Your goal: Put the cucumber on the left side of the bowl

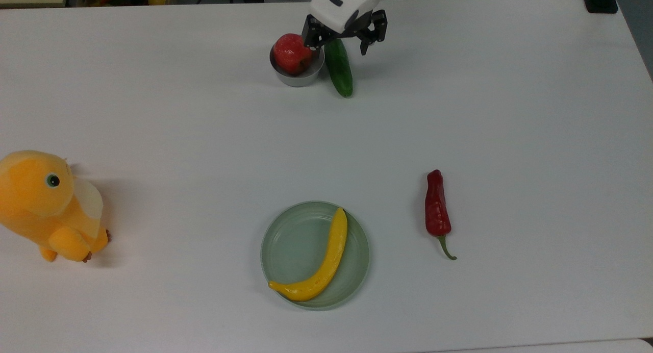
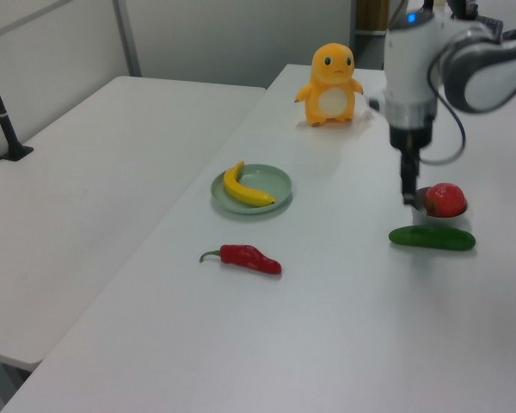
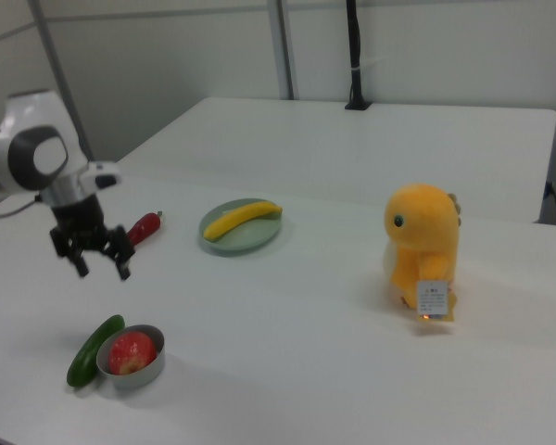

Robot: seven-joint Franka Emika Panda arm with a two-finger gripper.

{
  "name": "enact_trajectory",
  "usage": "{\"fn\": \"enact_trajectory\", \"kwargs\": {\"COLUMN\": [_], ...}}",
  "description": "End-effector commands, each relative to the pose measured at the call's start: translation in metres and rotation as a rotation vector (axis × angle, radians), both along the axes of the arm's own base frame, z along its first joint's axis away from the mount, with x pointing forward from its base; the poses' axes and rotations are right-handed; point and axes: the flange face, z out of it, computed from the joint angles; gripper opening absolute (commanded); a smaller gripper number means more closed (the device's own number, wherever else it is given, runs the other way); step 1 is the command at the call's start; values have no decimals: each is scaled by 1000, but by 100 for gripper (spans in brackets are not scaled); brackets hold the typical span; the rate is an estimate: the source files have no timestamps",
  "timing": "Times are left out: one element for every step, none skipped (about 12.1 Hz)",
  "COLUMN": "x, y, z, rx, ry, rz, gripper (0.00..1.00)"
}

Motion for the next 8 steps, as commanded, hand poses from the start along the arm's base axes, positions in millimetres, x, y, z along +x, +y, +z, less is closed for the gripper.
{"fn": "enact_trajectory", "kwargs": {"x": [44, 59, 75, 89, 93, 90, 87, 82], "y": [-38, -58, -74, -82, -94, -101, -100, -101], "z": [70, 86, 102, 118, 125, 131, 134, 136], "rx": [79, 107, 133, 158, 179, 169, 150, 135], "ry": [-191, -265, -309, -333, -320, -275, -226, -175], "rz": [-106, -167, -221, -257, -309, -312, -294, -252], "gripper": [100, 100, 100, 100, 100, 100, 100, 100]}}
